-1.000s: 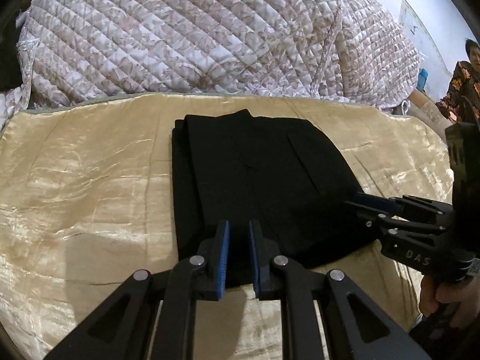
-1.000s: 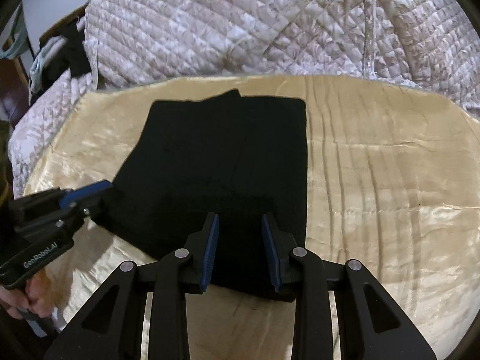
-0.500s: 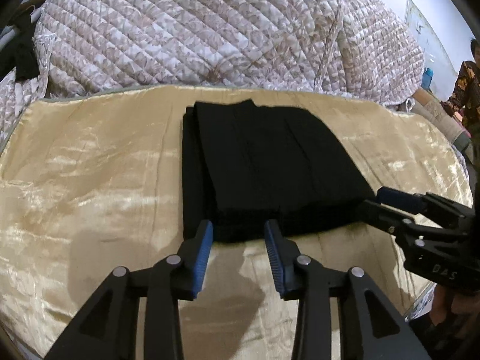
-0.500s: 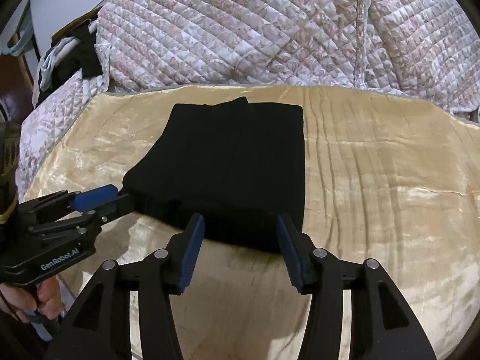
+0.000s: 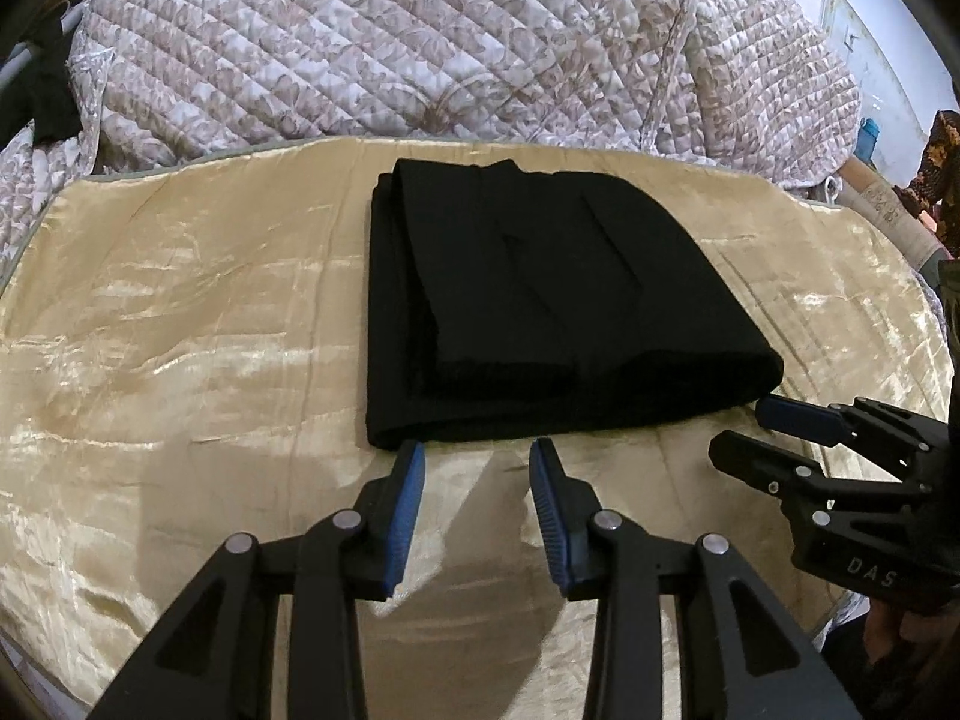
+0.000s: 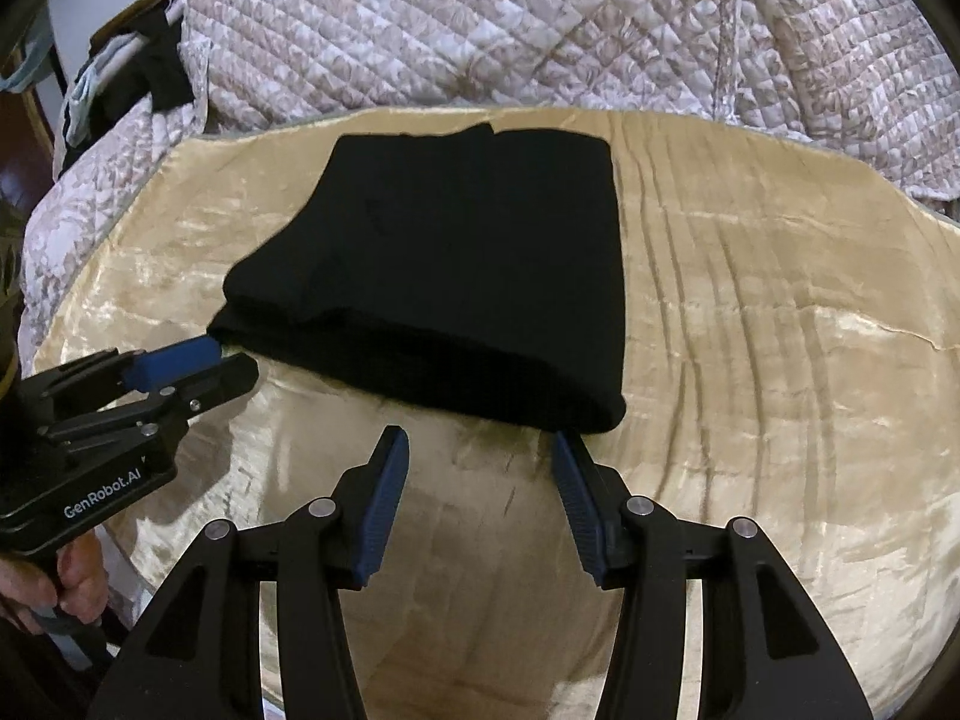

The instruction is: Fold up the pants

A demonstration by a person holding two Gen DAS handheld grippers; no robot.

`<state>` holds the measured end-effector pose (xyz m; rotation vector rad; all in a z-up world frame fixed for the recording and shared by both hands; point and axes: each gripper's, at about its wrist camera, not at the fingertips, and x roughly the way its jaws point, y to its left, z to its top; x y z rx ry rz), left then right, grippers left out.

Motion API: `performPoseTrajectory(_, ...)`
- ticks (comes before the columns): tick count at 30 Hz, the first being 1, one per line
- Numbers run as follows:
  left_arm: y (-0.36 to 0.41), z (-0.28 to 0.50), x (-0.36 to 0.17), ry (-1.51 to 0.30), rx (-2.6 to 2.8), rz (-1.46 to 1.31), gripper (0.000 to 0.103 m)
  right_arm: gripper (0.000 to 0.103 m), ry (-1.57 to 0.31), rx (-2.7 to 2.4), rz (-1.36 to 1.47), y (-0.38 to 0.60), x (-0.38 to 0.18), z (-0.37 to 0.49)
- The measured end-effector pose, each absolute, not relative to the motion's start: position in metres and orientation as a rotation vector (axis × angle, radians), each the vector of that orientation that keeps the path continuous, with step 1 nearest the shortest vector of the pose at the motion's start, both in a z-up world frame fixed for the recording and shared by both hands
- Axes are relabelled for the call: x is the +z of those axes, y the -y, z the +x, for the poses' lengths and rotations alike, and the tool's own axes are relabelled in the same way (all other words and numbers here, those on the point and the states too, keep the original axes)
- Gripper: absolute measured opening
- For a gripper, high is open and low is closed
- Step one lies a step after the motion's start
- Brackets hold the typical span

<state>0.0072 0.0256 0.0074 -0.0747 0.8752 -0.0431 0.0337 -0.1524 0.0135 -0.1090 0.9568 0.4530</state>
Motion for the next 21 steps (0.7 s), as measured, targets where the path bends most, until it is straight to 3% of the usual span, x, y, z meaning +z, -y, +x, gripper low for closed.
performPoseTrajectory(21,-0.0234,0.0095,-0.0009,-0.901,-0.034,-0.045,0.048,0.053,-0.969,0.465,-0.13,0.1516,0.0112,0.0368)
